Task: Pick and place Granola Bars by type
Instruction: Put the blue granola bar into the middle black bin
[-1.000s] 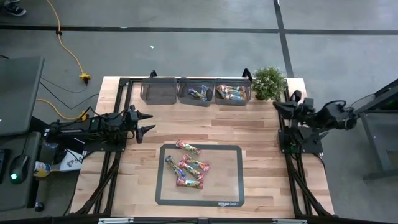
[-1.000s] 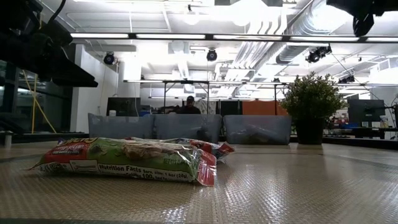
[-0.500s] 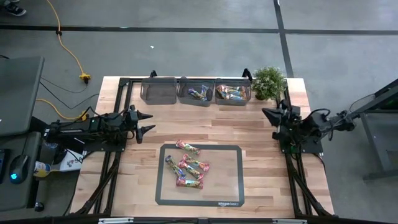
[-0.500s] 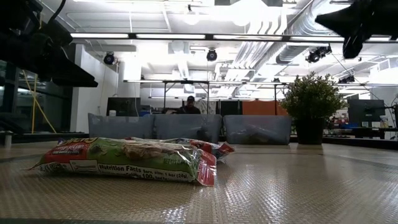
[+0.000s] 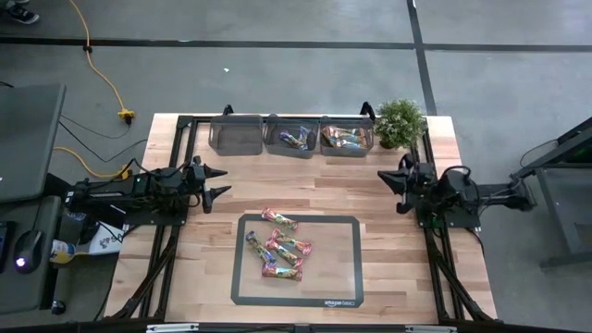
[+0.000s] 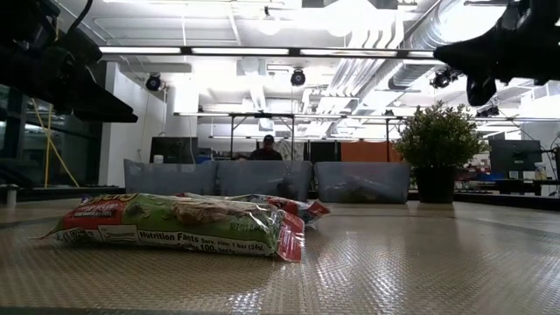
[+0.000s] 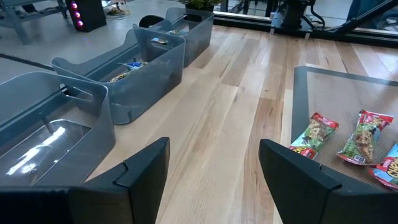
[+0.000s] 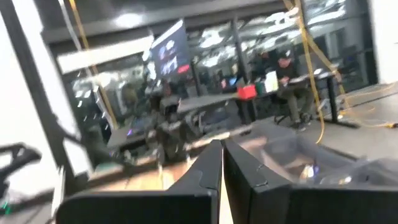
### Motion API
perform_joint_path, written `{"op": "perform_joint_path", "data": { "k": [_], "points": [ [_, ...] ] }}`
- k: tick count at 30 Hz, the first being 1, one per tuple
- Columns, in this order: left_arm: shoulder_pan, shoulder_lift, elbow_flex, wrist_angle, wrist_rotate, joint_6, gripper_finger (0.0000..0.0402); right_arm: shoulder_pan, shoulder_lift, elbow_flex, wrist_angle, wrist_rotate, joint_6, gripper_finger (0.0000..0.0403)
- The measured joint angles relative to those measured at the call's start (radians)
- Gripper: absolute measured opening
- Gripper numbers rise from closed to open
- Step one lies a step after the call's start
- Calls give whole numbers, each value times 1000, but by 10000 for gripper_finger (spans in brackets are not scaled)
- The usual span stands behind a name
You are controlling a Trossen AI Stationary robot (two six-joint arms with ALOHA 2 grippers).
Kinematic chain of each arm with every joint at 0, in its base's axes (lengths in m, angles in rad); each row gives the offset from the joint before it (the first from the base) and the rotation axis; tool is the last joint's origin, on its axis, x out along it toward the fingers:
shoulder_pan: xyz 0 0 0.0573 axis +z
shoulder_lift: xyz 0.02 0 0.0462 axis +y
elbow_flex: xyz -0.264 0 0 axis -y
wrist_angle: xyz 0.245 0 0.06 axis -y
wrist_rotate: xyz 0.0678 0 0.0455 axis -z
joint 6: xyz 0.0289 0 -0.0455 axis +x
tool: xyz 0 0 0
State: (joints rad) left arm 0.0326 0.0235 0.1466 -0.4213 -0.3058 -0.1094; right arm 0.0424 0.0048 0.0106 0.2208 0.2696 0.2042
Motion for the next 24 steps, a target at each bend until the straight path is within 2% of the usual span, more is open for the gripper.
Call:
{"op": "perform_joint_path", "data": {
  "k": [5,9,19,24],
  "points": [
    [0,0,0,0,0,0,243,-29,0,0,-124,-131,-40,0],
    [0,0,0,0,0,0,243,-31,0,0,-150,-225,-120,0],
    [0,0,0,0,0,0,243,-32,0,1,-171,-110,-135,1],
    [0,0,0,0,0,0,243,-32,0,2,-171,-99,-135,1]
  ]
}}
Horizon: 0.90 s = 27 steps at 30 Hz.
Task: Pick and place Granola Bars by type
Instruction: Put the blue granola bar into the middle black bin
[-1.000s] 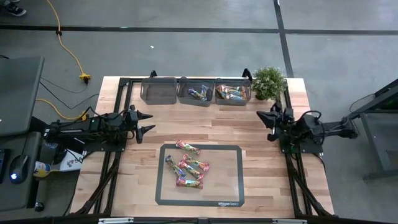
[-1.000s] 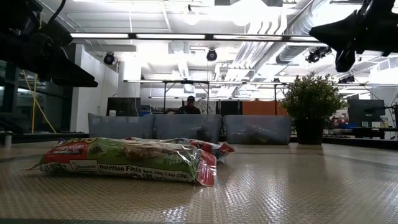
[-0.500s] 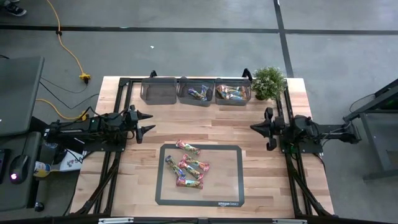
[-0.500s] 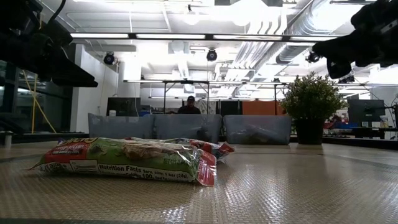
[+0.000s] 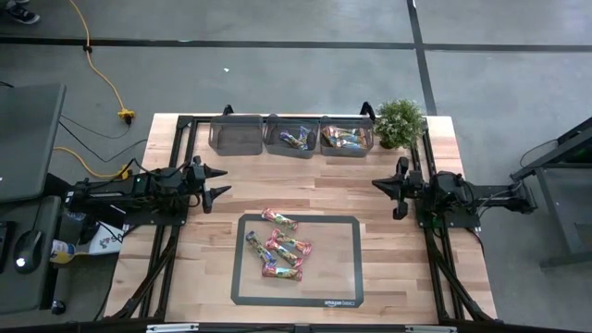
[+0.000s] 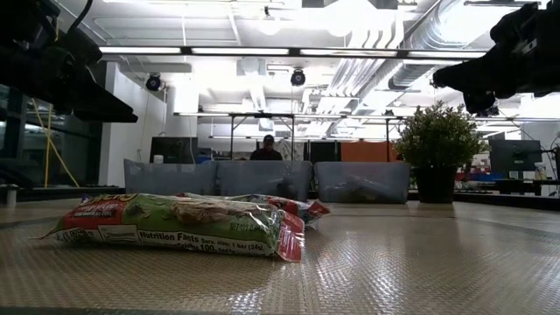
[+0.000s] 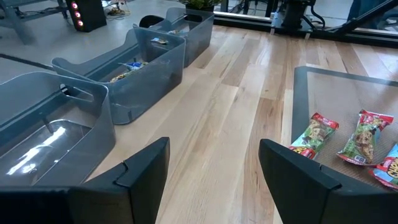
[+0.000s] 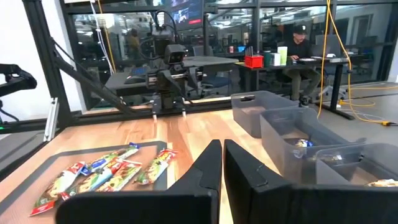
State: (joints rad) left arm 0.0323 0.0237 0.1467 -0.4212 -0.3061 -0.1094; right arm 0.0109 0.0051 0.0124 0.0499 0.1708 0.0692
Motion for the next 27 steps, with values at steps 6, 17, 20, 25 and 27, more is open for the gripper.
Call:
{"op": "perform_joint_path", "data": {
  "k": [6,17,20,25,27],
  "points": [
    [0,0,0,8,-17,0,243,0,0,0,0,2,0,1],
    [0,0,0,218,-12,-175,243,0,0,0,-1,2,1,1],
    [0,0,13,316,59,-180,243,0,0,0,-1,2,0,0],
    [0,10,105,307,162,-166,243,0,0,0,-1,2,1,0],
    [0,29,162,287,195,-150,243,0,0,0,-1,2,0,0]
  ]
}}
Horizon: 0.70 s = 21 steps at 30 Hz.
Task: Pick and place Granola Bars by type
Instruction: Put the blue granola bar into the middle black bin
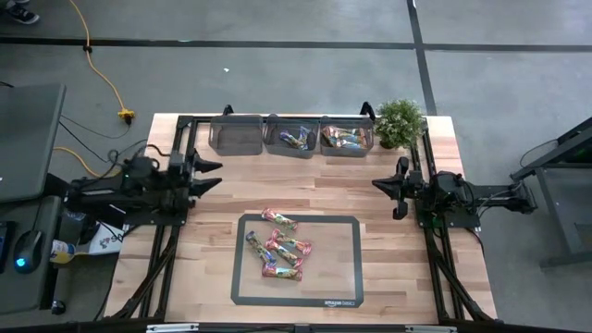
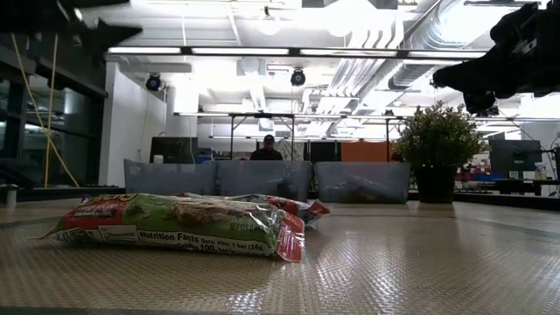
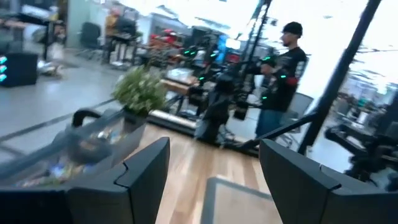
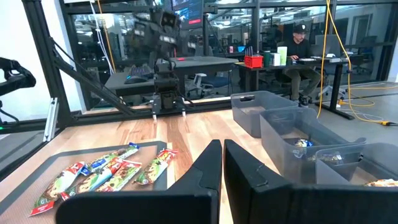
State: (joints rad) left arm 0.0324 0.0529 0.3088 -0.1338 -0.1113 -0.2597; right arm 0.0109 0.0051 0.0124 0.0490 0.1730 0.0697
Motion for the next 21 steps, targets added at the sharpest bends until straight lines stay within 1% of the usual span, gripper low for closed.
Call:
{"op": "perform_joint_path", "data": {
  "k": [2,5,9,11,13,16,18,21],
  "points": [
    [0,35,69,-26,16,27,243,0,0,0,0,0,0,0],
    [0,124,197,-96,25,76,243,0,0,0,0,0,0,0],
    [0,293,396,-226,30,138,243,0,0,0,0,0,0,0],
    [0,387,497,-329,60,182,243,0,0,0,0,0,0,0],
    [0,486,588,-450,100,222,243,0,0,0,0,0,0,0],
    [0,627,702,-622,183,232,243,0,0,0,0,0,0,0],
    [0,710,762,-716,264,245,243,0,0,0,0,0,0,0],
    [-3,823,830,-802,399,282,243,0,0,0,0,0,0,0]
  ]
}}
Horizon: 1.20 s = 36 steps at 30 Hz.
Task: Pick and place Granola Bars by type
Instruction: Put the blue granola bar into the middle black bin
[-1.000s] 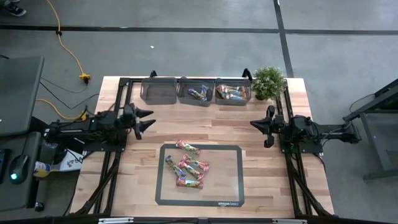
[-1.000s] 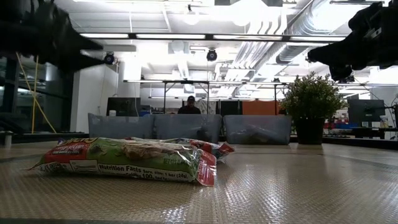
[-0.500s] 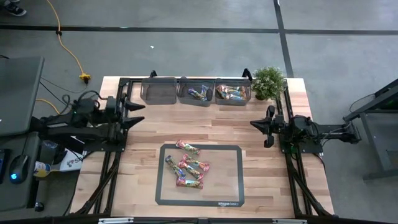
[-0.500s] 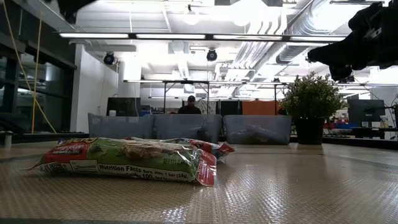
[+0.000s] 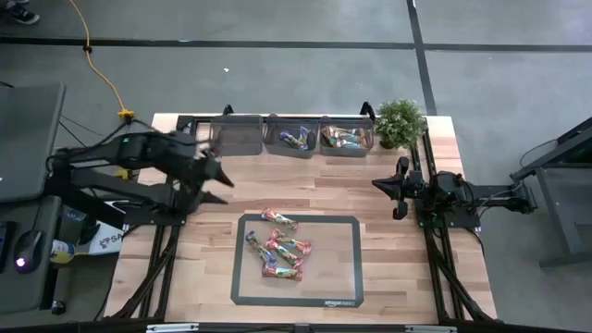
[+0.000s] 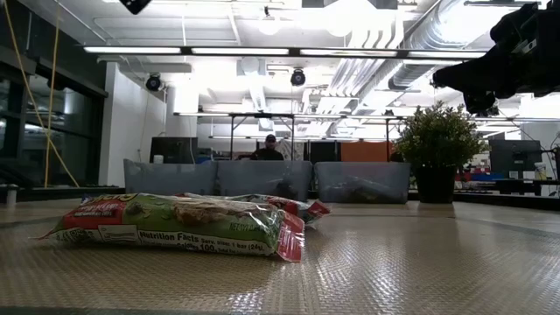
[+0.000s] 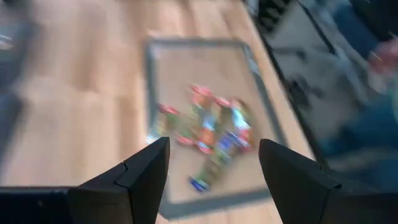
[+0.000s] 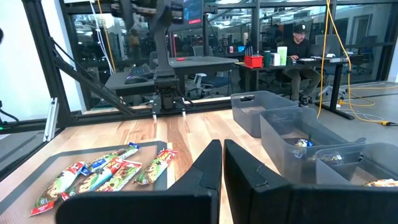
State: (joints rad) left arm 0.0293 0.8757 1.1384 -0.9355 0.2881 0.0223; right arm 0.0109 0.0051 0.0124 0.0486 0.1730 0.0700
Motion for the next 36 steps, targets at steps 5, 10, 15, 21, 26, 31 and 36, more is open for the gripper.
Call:
{"op": "perform_joint_path", "data": {
  "k": [5,10,15,21,26,31,36],
  "points": [
    [-70,149,34,-81,57,105,243,0,0,0,0,0,0,0],
    [-203,270,29,-148,-39,217,243,0,0,0,0,0,0,0],
    [-304,351,29,-129,-181,236,243,0,0,0,0,0,0,0],
    [-356,414,29,-29,-248,239,243,0,0,0,0,0,0,0],
    [-366,487,29,11,-269,238,243,0,0,0,0,0,0,0],
    [-365,578,29,25,-259,236,243,0,1,0,1,0,0,0],
    [-366,672,28,50,-235,235,243,0,1,0,0,0,0,0]
  ]
}}
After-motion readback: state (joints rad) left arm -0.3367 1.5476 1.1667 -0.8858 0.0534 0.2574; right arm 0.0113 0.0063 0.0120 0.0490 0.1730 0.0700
